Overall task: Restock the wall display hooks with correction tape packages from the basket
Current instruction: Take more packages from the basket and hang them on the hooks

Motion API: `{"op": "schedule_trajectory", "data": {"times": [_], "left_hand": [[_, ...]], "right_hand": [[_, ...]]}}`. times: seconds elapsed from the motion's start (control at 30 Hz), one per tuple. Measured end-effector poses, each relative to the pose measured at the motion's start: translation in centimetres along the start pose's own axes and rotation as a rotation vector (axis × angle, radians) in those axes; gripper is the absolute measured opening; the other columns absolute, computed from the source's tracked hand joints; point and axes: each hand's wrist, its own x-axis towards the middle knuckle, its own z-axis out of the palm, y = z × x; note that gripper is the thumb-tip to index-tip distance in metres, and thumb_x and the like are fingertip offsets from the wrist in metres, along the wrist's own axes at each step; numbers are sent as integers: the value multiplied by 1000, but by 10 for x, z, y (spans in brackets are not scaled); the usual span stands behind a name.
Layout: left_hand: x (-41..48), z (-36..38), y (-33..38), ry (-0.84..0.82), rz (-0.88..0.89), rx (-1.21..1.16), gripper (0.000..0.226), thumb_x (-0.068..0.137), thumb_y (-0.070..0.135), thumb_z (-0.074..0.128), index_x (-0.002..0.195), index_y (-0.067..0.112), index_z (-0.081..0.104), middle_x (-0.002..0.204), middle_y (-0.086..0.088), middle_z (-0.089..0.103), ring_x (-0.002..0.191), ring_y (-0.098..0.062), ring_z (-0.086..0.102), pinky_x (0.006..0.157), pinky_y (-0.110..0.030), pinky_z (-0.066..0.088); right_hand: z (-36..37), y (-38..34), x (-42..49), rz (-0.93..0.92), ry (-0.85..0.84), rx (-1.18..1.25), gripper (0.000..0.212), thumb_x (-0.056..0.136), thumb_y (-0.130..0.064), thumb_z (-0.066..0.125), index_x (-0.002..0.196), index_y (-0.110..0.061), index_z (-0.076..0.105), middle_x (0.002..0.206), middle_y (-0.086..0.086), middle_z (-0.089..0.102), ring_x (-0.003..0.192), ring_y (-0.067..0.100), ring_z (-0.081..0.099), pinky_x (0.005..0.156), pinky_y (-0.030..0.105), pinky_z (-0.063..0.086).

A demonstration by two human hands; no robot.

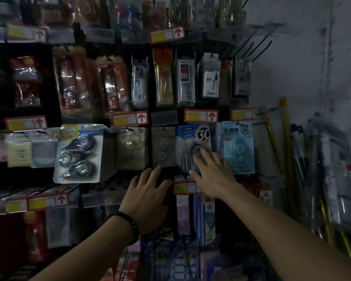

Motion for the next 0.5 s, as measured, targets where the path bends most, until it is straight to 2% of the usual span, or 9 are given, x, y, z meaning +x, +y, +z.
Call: {"op": "schedule_trajectory", "data": {"times": [0.1,0.23,0.37,0.5], "left_hand": [[4,2,3,-11,0,0,77,97,56,54,163,38,17,175,-5,-6,161,-35,0,129,-56,17],[7,0,7,-24,-10,-7,77,98,56,55,163,37,18,175,-5,-5,161,-35,0,129,-56,17],[5,-3,11,-25,-9,-10,76,98,55,54,163,38,17,175,-4,-4,161,-35,1,129,-57,16],[8,-7,23,-19,20,-25,73,99,54,53,162,35,21,175,-4,3,161,-34,4,129,-57,17]], "right_hand": [[-2,-3,6,-3,8,17,72,105,-66,20,166,-28,17,175,1,-2,158,32,1,125,58,11],[-5,-5,8,-14,-27,5,72,105,-67,20,166,-29,15,175,0,-2,158,32,0,125,59,10],[-11,6,-10,-34,126,27,66,106,-61,31,161,-25,30,174,6,8,156,32,13,124,55,20],[-16,25,-35,216,279,20,76,100,-63,42,162,-21,24,168,19,11,150,42,22,120,55,31]]}}
